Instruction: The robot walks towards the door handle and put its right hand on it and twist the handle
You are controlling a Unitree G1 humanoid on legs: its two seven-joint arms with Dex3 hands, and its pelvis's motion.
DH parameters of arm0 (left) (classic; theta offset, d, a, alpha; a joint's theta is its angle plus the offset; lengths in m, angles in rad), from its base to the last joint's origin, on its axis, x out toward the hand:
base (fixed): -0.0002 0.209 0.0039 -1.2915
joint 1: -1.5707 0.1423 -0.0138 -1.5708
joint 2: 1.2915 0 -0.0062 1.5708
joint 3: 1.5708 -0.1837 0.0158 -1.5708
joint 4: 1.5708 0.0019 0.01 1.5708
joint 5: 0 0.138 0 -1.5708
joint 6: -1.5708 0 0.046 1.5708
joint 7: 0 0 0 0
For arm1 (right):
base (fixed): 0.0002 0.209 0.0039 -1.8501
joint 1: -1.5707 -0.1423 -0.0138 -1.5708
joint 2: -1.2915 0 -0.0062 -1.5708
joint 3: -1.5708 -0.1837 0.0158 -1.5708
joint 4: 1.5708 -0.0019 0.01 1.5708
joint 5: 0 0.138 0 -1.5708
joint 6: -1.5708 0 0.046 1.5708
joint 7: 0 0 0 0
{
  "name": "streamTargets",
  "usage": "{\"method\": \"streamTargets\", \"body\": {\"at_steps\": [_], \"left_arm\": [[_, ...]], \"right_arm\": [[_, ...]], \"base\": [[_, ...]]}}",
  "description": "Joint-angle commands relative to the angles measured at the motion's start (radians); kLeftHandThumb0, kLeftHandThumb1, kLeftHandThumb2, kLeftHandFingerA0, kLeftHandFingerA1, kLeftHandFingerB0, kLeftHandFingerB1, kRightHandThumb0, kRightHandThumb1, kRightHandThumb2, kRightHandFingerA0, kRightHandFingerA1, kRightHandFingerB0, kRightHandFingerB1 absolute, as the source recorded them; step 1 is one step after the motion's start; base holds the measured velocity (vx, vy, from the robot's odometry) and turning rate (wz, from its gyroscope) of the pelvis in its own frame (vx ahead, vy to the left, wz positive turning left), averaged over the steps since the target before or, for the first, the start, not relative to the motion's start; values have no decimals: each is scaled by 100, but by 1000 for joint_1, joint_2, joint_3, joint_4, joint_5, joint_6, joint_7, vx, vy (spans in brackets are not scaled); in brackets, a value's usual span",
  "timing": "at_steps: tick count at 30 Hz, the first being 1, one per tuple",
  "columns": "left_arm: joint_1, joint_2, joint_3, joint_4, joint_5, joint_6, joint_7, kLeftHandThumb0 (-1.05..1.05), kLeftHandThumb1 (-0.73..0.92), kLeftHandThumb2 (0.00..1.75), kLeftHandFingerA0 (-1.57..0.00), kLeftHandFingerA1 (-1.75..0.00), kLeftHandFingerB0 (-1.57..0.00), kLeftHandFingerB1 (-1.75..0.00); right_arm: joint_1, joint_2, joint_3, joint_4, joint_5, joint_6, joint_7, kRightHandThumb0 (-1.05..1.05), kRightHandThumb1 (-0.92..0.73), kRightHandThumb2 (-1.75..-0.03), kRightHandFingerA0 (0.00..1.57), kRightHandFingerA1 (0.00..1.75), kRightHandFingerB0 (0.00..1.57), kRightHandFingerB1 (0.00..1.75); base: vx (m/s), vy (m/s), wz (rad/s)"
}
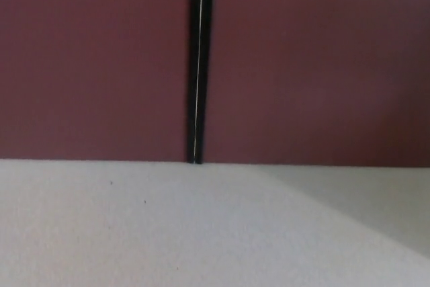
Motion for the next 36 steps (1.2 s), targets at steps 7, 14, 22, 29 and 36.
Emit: {"method": "streamTargets", "body": {"at_steps": [7,14,22,29,36], "left_arm": [[29,-4,14,-1,2,-9,-51,-31,56,57,-51,-41,-39,-36],[40,-6,15,-1,5,-16,-52,-31,56,57,-53,-42,-40,-36],[36,-3,17,0,4,-15,-56,-31,56,57,-56,-45,-41,-36],[44,2,-2,-4,16,-31,-53,-39,46,73,-50,-53,-36,-47],[49,0,3,1,14,-30,-53,-31,58,57,-55,-42,-43,-37]], "right_arm": [[29,4,17,1,-3,4,52,-42,-57,-58,47,42,36,35],[33,9,10,-2,9,-7,65,-47,-45,-77,48,55,30,46],[31,10,12,-1,6,-1,75,-46,-46,-76,53,57,30,45],[35,7,20,0,0,-10,83,-44,-46,-76,55,57,28,45],[33,5,32,0,-4,-3,85,-44,-47,-75,56,57,27,44]], "base": [[367,65,-2],[304,115,-11],[429,120,4],[206,-28,7],[253,-165,-5]]}}
